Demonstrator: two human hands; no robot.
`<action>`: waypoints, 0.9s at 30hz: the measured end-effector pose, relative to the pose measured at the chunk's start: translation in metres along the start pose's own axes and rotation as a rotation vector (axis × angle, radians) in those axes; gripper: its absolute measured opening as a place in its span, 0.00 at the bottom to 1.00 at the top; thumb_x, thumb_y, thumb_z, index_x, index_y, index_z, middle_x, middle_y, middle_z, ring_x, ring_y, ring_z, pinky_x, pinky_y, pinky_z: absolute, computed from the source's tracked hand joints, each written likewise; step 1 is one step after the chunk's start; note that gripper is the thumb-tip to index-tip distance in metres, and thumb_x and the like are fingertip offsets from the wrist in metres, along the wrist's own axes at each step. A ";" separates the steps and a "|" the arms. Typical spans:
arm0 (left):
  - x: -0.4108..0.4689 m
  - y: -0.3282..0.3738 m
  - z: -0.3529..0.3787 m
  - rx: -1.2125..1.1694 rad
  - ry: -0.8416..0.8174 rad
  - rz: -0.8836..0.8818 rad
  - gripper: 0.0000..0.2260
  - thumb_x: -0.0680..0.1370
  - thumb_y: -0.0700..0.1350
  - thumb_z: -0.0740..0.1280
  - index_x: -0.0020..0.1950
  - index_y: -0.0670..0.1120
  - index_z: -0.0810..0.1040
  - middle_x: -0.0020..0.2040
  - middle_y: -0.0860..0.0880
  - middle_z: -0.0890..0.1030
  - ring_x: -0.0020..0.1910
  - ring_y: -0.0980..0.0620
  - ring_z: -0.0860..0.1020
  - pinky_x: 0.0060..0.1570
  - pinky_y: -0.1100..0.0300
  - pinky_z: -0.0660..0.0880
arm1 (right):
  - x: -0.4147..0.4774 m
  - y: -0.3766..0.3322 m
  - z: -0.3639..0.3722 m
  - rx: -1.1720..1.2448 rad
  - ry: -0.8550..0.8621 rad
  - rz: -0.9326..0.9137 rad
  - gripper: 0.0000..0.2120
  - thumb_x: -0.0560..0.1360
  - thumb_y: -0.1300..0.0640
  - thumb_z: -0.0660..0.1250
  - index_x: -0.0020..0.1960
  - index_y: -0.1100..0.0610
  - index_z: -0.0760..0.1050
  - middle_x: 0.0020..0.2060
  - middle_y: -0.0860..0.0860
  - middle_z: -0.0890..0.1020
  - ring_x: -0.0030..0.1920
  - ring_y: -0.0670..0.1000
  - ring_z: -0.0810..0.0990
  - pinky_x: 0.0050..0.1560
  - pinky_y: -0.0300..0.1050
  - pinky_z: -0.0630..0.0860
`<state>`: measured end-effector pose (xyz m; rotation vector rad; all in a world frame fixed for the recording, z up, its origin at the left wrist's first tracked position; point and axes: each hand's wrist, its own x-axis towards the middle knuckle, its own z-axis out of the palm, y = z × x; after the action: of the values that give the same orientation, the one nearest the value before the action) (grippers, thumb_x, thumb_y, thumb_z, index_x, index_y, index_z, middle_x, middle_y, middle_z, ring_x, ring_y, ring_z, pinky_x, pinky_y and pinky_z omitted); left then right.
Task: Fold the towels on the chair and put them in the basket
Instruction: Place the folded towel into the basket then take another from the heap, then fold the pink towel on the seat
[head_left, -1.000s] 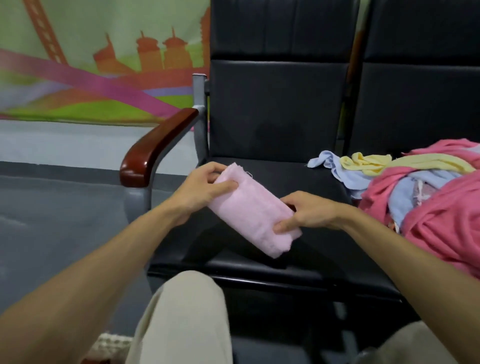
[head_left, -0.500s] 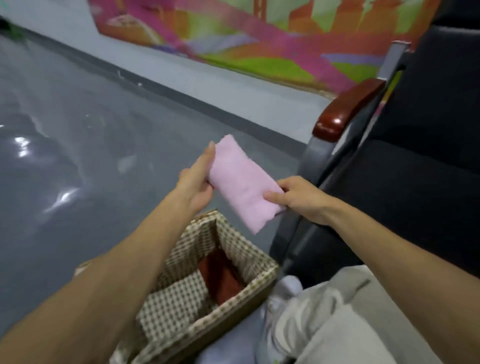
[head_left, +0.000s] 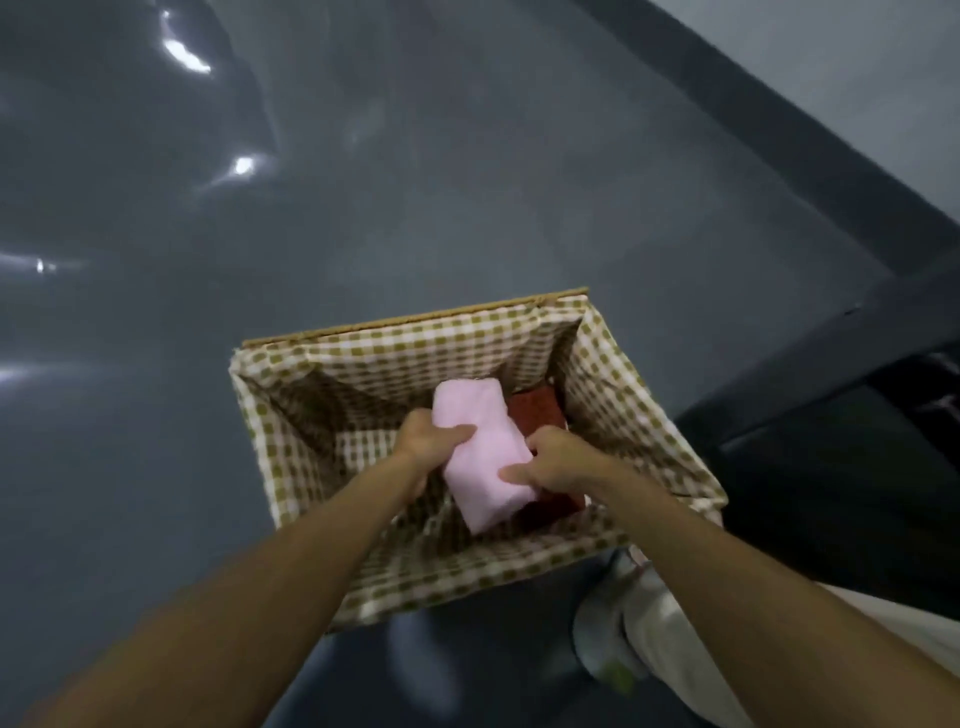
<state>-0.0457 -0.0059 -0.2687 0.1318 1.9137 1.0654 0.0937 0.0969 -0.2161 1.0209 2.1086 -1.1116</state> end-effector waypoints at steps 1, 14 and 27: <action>0.012 -0.008 0.002 0.033 0.038 -0.020 0.24 0.70 0.46 0.77 0.59 0.33 0.77 0.56 0.38 0.80 0.51 0.43 0.80 0.44 0.53 0.77 | 0.012 0.001 0.005 -0.020 -0.007 -0.002 0.27 0.77 0.46 0.67 0.67 0.65 0.72 0.61 0.60 0.78 0.60 0.59 0.76 0.49 0.43 0.70; 0.071 -0.054 0.027 0.441 0.005 -0.025 0.36 0.73 0.49 0.74 0.73 0.37 0.62 0.68 0.38 0.72 0.65 0.40 0.73 0.60 0.53 0.72 | 0.071 0.036 0.020 -0.209 -0.089 0.032 0.17 0.78 0.55 0.64 0.65 0.59 0.75 0.63 0.57 0.77 0.60 0.57 0.77 0.59 0.47 0.75; -0.060 0.096 0.021 0.553 -0.377 0.324 0.08 0.78 0.33 0.62 0.44 0.43 0.77 0.34 0.45 0.75 0.32 0.52 0.70 0.31 0.60 0.65 | -0.125 0.034 -0.097 -0.326 0.318 -0.066 0.12 0.79 0.56 0.63 0.60 0.54 0.78 0.58 0.52 0.81 0.58 0.54 0.78 0.59 0.47 0.73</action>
<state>-0.0251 0.0386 -0.1648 0.9141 1.8190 0.6209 0.1813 0.1458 -0.0890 1.0257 2.4868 -0.6320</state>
